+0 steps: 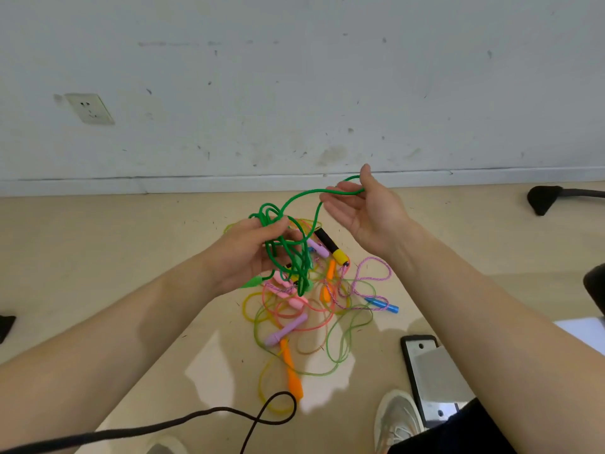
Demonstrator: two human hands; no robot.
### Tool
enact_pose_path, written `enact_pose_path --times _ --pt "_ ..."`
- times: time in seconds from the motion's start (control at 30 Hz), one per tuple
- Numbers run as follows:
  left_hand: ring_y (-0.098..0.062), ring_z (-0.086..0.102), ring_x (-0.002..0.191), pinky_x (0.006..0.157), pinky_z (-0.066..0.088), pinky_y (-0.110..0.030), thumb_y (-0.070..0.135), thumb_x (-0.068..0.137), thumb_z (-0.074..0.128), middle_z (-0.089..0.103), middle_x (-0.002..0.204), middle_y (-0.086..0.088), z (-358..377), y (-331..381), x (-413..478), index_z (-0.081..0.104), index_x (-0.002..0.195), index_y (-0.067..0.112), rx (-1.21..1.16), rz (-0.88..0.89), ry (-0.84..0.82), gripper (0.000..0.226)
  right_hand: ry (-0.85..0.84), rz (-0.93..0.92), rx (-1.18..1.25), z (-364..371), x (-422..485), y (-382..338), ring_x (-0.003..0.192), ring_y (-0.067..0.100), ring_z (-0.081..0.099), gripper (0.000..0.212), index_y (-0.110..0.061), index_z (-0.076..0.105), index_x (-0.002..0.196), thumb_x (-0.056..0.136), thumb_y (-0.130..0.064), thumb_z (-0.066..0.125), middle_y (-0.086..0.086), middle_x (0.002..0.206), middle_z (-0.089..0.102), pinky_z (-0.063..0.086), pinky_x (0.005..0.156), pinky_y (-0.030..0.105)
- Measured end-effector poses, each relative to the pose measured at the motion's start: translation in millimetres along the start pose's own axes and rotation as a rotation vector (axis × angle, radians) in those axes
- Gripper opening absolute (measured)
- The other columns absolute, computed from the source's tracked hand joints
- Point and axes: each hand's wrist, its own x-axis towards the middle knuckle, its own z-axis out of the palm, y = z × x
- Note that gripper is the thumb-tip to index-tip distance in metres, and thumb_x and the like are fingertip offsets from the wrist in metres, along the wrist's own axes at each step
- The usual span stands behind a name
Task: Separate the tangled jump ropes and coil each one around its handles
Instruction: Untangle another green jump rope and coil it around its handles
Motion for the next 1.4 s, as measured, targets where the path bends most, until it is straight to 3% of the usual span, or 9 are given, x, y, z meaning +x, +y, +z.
enact_pose_path --times 0.17,0.4,0.53,0.67,0.97,1.07,1.17,1.3,1.4 --pt "-0.018 0.071 0.074 0.064 0.06 -0.026 0.028 0.097 0.058 0.073 0.092 -0.004 -6.8 20.3 1.2 0.069 0.077 0.015 -0.188 0.012 0.183 0.026 -0.011 0.116 -0.578 3.2 -13.0 28.2 0.082 0.025 0.065 0.024 -0.01 0.067 0.095 0.098 -0.021 0.045 0.005 0.086 0.072 0.054 0.078 0.036" --pt "-0.018 0.074 0.072 0.053 0.057 -0.025 0.026 0.102 0.053 0.074 0.082 -0.004 -17.2 36.5 -0.1 0.051 0.097 0.013 -0.407 0.012 0.354 0.014 -0.41 -0.068 -1.216 0.3 -26.3 66.2 0.105 0.013 0.058 0.032 -0.019 0.067 0.11 0.088 -0.001 0.052 -0.01 0.105 0.06 0.044 0.078 0.015" --pt "-0.022 0.075 0.072 0.052 0.058 -0.028 0.022 0.104 0.051 0.073 0.079 -0.008 -16.1 37.0 -0.5 0.051 0.091 0.01 -0.484 0.001 0.376 0.018 -0.505 -0.1 -1.187 -4.1 -23.8 76.6 0.088 0.011 0.064 0.018 -0.032 0.059 0.088 0.094 -0.016 0.065 -0.009 0.097 0.062 0.048 0.076 0.02" --pt "-0.023 0.075 0.079 0.06 0.06 -0.028 0.024 0.102 0.054 0.072 0.092 -0.012 -23.2 35.4 2.8 0.056 0.095 0.005 -0.45 0.022 0.382 0.02 -0.468 -0.15 -1.285 -4.6 -14.8 78.1 0.069 0.01 0.056 0.02 -0.009 0.063 0.088 0.098 -0.026 0.06 0.008 0.083 0.069 0.046 0.07 0.031" --pt "-0.03 0.075 0.068 0.07 0.062 -0.036 0.015 0.105 0.048 0.068 0.094 -0.018 -31.9 30.5 9.9 0.049 0.088 0.003 -0.5 -0.002 0.459 0.02 -0.301 0.125 -0.576 11.4 -28.5 75.0 0.039 0.015 0.028 0.032 -0.014 0.045 0.067 0.097 -0.019 0.054 0.001 0.051 0.035 0.028 0.046 0.025" --pt "-0.03 0.075 0.067 0.066 0.063 -0.037 0.017 0.105 0.048 0.068 0.091 -0.017 -27.0 31.4 11.7 0.048 0.088 0.005 -0.534 0.003 0.462 0.021 -0.262 -0.001 -0.701 15.8 -32.4 90.0 0.038 0.014 0.042 0.015 -0.011 0.068 0.097 0.097 -0.022 0.058 0.006 0.076 0.064 0.042 0.046 0.025" --pt "-0.03 0.075 0.067 0.063 0.063 -0.037 0.017 0.105 0.047 0.068 0.087 -0.016 -24.7 31.2 13.0 0.049 0.087 0.004 -0.561 0.009 0.471 0.022 -0.229 -0.032 -0.731 15.5 -29.7 99.1 0.039 0.011 0.047 0.028 -0.022 0.063 0.124 0.097 -0.021 0.058 0.006 0.094 0.063 0.052 0.053 0.028" --pt "-0.035 0.073 0.092 0.069 0.063 -0.041 0.018 0.106 0.045 0.067 0.092 -0.019 -20.9 28.7 12.6 0.051 0.09 0.006 -0.636 0.008 0.439 0.021 -0.335 -0.029 -0.76 15.4 -34.3 98.5 0.046 0.013 0.048 0.011 -0.021 0.068 0.104 0.099 -0.026 0.059 -0.004 0.08 0.064 0.055 0.059 0.034" --pt "-0.034 0.072 0.09 0.075 0.062 -0.043 0.018 0.107 0.041 0.066 0.09 -0.02 -22.0 29.0 10.7 0.049 0.089 0.003 -0.654 0.036 0.446 0.025 -0.426 -0.053 -0.824 16.1 -36.7 97.4 0.05 0.012 0.046 0.018 -0.017 0.068 0.106 0.101 -0.031 0.057 0.006 0.096 0.066 0.052 0.052 0.027"
